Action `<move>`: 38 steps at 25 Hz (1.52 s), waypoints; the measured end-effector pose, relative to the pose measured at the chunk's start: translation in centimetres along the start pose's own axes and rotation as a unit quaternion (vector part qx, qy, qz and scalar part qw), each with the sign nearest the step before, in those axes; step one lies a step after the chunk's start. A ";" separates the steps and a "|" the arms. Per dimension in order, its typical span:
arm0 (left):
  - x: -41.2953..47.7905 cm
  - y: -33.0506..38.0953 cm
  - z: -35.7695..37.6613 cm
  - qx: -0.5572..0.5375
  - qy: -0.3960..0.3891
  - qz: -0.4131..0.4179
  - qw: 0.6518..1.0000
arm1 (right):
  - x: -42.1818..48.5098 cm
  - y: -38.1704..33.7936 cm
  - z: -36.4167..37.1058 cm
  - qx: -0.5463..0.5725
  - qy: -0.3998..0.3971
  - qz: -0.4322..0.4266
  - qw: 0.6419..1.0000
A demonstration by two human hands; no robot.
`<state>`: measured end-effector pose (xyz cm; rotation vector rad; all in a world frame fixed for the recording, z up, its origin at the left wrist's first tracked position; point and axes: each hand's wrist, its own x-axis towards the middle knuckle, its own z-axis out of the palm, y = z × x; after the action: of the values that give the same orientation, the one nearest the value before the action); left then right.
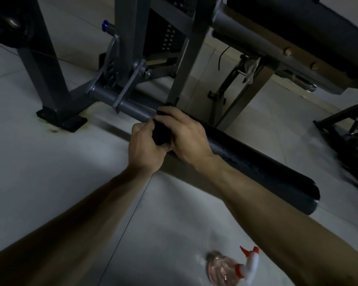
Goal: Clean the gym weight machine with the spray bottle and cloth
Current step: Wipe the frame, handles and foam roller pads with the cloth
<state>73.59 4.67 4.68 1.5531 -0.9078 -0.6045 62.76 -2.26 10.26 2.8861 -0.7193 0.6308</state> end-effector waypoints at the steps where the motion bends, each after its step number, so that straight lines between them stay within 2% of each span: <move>1: 0.1 0.0 0.1 0.022 -0.009 0.001 1.000 | -1.6 1.1 -0.8 -0.007 -0.011 -0.009 1.000; 3: 0.0 0.0 -0.1 0.094 0.007 0.014 0.995 | -5.9 3.5 -2.7 -0.022 -0.004 0.000 1.000; 5: -0.2 0.1 -0.2 0.106 0.006 0.019 0.994 | -8.7 4.8 -3.9 -0.026 0.028 0.048 0.998; 7: 0.0 0.2 -0.2 0.104 0.006 0.019 0.994 | -7.6 3.5 -3.1 -0.020 0.048 0.092 0.994; 12: 0.2 -0.2 0.1 0.151 0.013 0.063 0.986 | 1.0 -2.0 0.7 0.013 0.023 0.024 0.999; 14: -0.3 0.4 0.4 0.152 0.013 0.064 0.986 | -1.0 -0.5 0.2 -0.009 0.021 0.011 1.000; 17: -1.9 2.3 2.0 0.264 0.030 0.136 0.954 | -8.2 3.8 -1.9 -0.040 0.037 0.021 0.998; 19: -3.0 3.4 3.8 0.308 0.008 0.204 0.929 | -13.2 6.6 -3.7 -0.060 0.054 0.065 0.995; 23: -5.2 3.4 8.0 0.356 -0.075 0.288 0.886 | -23.1 11.3 -7.9 -0.090 0.061 0.212 0.971; 26: -6.6 3.8 10.8 0.367 -0.110 0.332 0.862 | -29.0 14.0 -10.7 -0.084 0.102 0.366 0.921; 28: -7.3 4.4 12.6 0.368 -0.116 0.344 0.856 | -28.8 13.8 -10.5 -0.072 0.156 0.442 0.880; 29: -7.7 4.6 13.5 0.367 -0.113 0.349 0.855 | -27.2 13.0 -9.8 -0.061 0.173 0.445 0.877; 31: -8.4 5.1 15.0 0.370 -0.105 0.351 0.854 | -23.0 10.2 -7.8 -0.039 0.177 0.398 0.899; 33: -9.3 5.3 16.5 0.373 -0.100 0.352 0.853 | -20.7 8.7 -6.7 -0.026 0.139 0.306 0.942; 35: -10.0 5.4 17.6 0.378 -0.094 0.365 0.846 | -22.0 10.3 -7.4 -0.041 0.095 0.237 0.966; 36: -10.4 5.4 18.2 0.383 -0.097 0.376 0.839 | -23.9 11.7 -8.2 -0.058 0.099 0.240 0.964; 38: -10.8 5.1 19.4 0.397 -0.106 0.404 0.817 | -28.4 14.0 -10.0 -0.070 0.145 0.337 0.928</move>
<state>50.96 2.30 4.87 1.5859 -2.0184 0.2882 29.75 -0.55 7.55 2.2951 -1.6350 0.9880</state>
